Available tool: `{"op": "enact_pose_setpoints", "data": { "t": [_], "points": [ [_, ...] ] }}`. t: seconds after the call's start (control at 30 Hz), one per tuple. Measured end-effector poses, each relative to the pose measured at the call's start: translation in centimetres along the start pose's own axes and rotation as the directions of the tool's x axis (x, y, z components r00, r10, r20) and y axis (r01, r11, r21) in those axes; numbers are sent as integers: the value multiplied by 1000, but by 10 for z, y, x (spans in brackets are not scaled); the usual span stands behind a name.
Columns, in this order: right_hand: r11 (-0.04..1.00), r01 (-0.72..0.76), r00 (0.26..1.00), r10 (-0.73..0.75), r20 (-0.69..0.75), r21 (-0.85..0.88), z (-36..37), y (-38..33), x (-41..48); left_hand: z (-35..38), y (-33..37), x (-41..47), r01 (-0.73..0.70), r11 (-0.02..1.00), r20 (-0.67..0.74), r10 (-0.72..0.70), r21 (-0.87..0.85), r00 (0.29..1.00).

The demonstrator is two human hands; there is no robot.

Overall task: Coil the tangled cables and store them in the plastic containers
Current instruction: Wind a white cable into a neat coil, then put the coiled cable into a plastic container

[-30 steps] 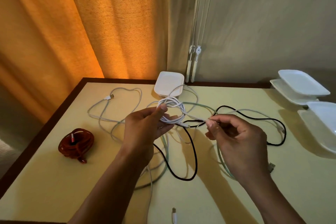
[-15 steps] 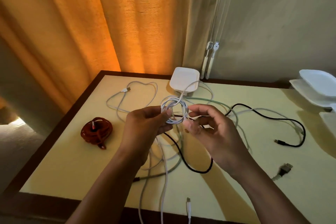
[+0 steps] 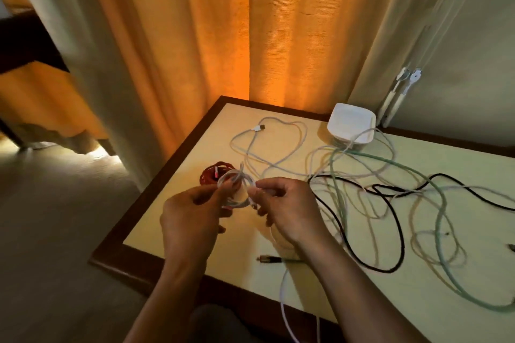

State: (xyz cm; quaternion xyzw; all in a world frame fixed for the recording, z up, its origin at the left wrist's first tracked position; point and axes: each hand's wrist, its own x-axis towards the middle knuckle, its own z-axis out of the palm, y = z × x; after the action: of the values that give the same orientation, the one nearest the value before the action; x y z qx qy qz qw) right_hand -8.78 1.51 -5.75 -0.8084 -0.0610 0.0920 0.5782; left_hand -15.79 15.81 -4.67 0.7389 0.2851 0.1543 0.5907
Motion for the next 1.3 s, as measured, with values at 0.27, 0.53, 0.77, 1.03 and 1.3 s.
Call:
{"op": "enact_pose_setpoints", "data": {
  "t": [0.27, 0.53, 0.77, 1.03, 1.3],
  "points": [
    [970, 108, 974, -60, 218, -216, 61, -9, -4, -50, -42, 23, 132, 978, -166, -105, 162, 981],
    [959, 130, 976, -79, 201, -254, 37, 1, -20, -44, -48, 30, 120, 939, -224, -48, 322, 973],
    [984, 93, 996, -91, 20, -155, -65, 4, -54, -8, 9, -1, -262, 928, -191, 317, 264, 929],
    [980, -9, 947, -56, -316, -200, -174, 27, -78, 107, 45, -35, -527, 759, 414, 369, 383, 832],
    [802, -242, 970, 190, -151, -546, -223, 47, -75, 118, 11, -68, -451, 442, 604, -309, 775, 735]
  ]
}}
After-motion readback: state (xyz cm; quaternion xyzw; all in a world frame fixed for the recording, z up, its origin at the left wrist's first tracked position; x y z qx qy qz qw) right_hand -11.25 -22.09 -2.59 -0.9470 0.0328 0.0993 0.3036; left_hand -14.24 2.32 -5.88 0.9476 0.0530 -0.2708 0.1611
